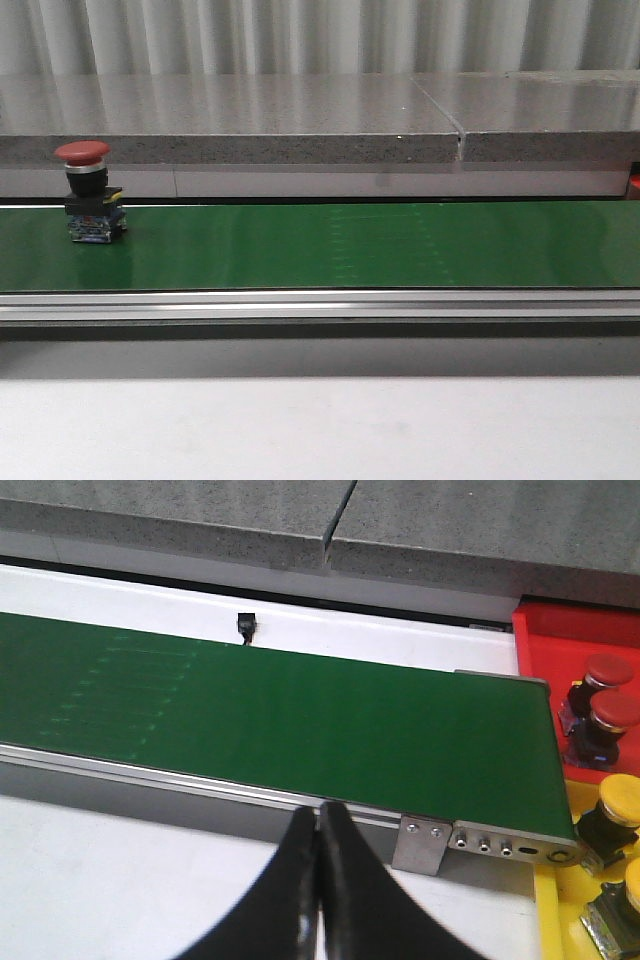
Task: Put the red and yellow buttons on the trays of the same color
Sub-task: 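Grasp the yellow button with the left gripper and carry it over the belt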
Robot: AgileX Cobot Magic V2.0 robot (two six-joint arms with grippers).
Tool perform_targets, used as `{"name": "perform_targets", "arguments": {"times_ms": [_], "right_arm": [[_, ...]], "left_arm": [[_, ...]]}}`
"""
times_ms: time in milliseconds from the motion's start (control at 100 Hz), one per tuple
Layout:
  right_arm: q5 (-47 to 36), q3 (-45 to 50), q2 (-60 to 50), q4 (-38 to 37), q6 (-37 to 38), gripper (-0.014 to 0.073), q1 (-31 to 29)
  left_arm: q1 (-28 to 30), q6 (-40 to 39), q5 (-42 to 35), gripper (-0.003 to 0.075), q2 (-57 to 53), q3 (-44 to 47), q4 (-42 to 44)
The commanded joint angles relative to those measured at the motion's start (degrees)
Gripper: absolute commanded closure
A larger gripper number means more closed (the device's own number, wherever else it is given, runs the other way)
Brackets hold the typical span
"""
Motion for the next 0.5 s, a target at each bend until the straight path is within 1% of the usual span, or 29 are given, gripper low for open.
{"name": "perform_targets", "arguments": {"times_ms": [0,190,430,490], "right_arm": [[-4.01,-1.35,0.51,0.18,-0.57,0.061,0.08],[-4.01,-1.35,0.51,0.18,-0.57,0.061,0.08],[-4.01,-1.35,0.51,0.18,-0.57,0.061,0.08],[-4.01,-1.35,0.51,0.18,-0.57,0.061,0.08]], "left_arm": [[0.09,0.54,-0.99,0.0482,-4.0,-1.7,-0.92],[0.75,4.17,-0.2,0.0482,-7.04,-1.7,-0.92],[2.1,14.07,3.77,0.0482,-11.88,-1.7,-0.92],[2.18,17.82,4.79,0.0482,-12.79,-1.7,-0.92]]}}
